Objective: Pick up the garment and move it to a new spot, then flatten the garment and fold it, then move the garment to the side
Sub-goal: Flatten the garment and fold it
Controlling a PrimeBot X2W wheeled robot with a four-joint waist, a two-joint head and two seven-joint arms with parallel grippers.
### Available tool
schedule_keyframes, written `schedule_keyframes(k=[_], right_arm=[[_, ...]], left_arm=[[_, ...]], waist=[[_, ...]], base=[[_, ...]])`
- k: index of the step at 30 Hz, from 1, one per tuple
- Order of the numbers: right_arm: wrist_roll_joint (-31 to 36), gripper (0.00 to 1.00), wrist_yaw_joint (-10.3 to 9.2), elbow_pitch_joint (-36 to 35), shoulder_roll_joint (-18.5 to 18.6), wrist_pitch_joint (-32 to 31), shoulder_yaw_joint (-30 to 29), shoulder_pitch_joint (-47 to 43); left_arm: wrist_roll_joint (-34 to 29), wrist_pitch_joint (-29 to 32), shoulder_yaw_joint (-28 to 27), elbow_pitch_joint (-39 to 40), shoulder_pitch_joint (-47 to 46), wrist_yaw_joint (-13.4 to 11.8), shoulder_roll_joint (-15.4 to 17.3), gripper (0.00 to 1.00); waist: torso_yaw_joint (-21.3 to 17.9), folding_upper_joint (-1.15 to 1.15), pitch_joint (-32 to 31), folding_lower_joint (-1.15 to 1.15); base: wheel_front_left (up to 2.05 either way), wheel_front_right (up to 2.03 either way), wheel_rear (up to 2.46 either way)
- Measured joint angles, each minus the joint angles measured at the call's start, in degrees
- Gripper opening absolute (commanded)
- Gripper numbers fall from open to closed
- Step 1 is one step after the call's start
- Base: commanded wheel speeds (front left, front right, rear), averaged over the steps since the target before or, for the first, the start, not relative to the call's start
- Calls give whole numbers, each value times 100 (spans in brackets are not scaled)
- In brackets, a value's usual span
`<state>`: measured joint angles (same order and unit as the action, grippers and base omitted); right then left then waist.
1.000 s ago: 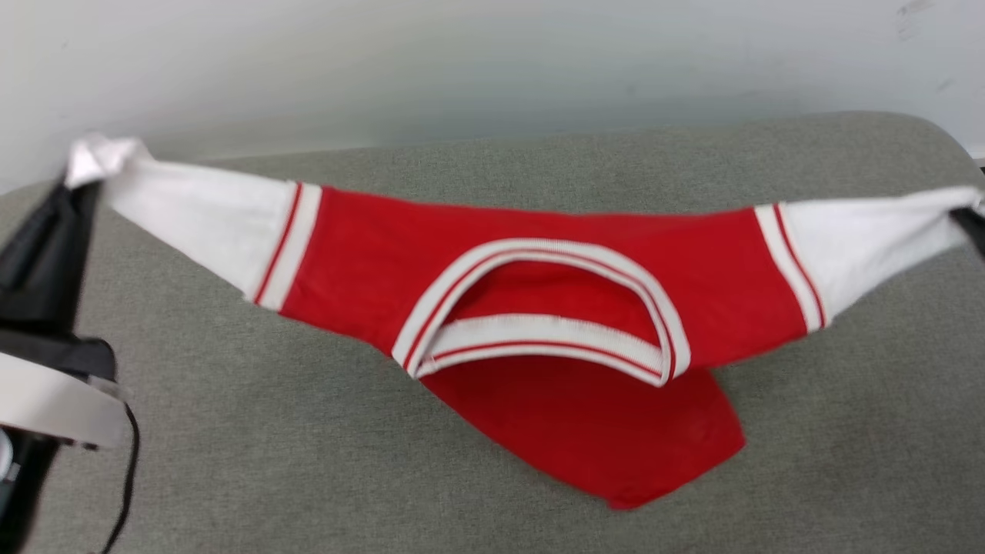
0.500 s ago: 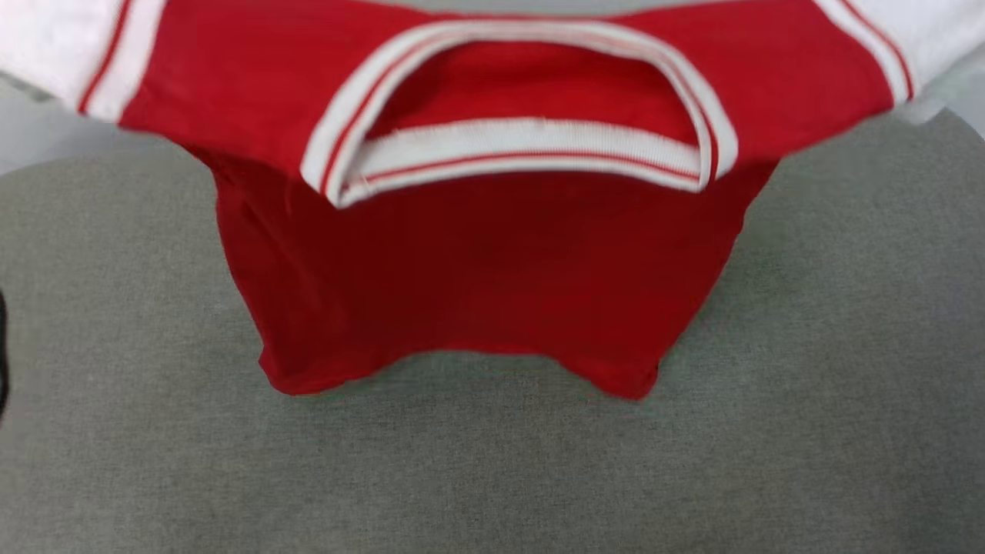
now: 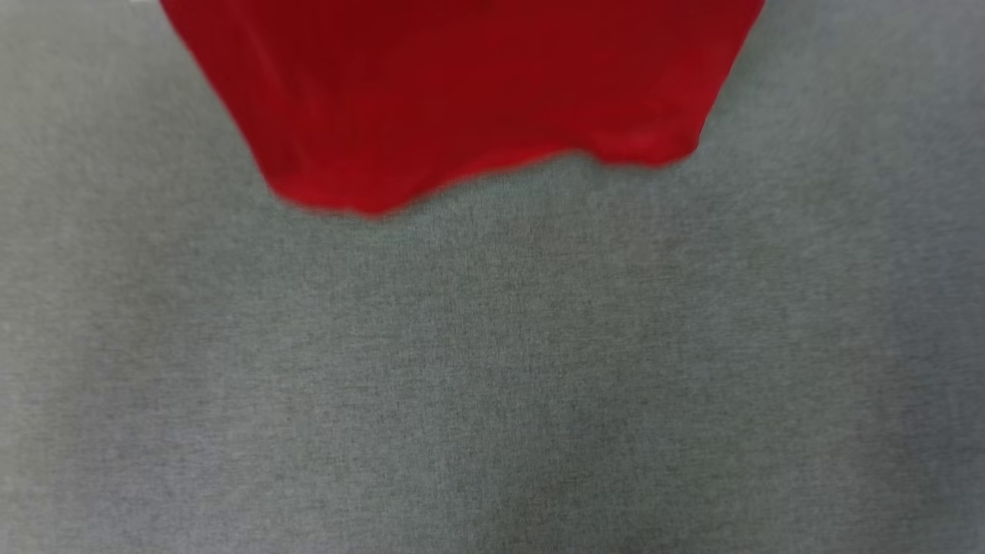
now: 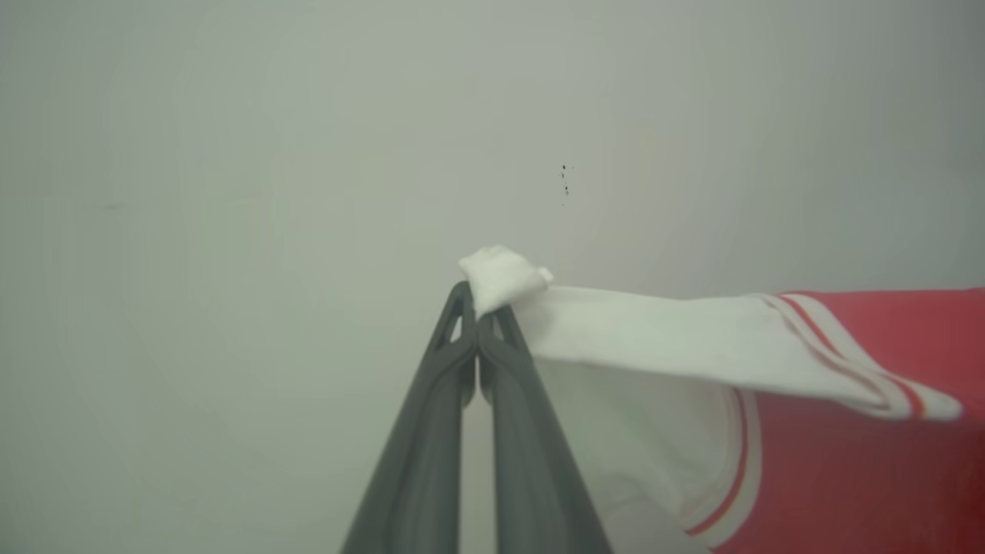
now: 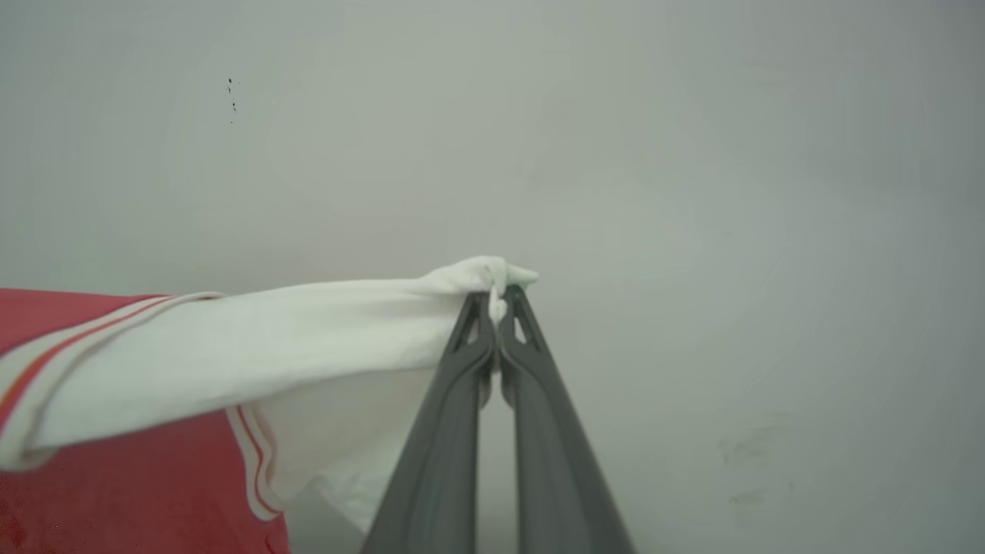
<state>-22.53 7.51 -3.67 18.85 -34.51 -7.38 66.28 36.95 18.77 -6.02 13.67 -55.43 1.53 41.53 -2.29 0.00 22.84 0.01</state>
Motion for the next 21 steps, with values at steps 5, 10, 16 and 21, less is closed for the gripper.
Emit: schedule_keyframes(k=[5, 10, 16, 21], right_arm=[[445, 0, 0, 970, -100, 748, 100, 1034], [956, 0, 0, 1869, -212, 1384, 92, 1845], [1283, 0, 0, 2610, -318, 2013, 48, 2306], [1255, 0, 0, 3106, -408, 2296, 205, 2121]], left_arm=[[-272, -313, 442, -989, -1432, 123, -70, 0], [-555, -802, 823, -1924, -2538, 200, -358, 0], [-700, -1237, 1129, -2786, -3152, 302, -624, 0], [-689, -1557, 1266, -3327, -3009, 366, -799, 0]], waist=[[27, 0, 616, 1], [91, 0, 1099, 1], [193, 0, 1473, 1], [285, 0, 1568, 1]], base=[[0, 0, 0], [0, 0, 0], [0, 0, 0], [0, 0, 0]])
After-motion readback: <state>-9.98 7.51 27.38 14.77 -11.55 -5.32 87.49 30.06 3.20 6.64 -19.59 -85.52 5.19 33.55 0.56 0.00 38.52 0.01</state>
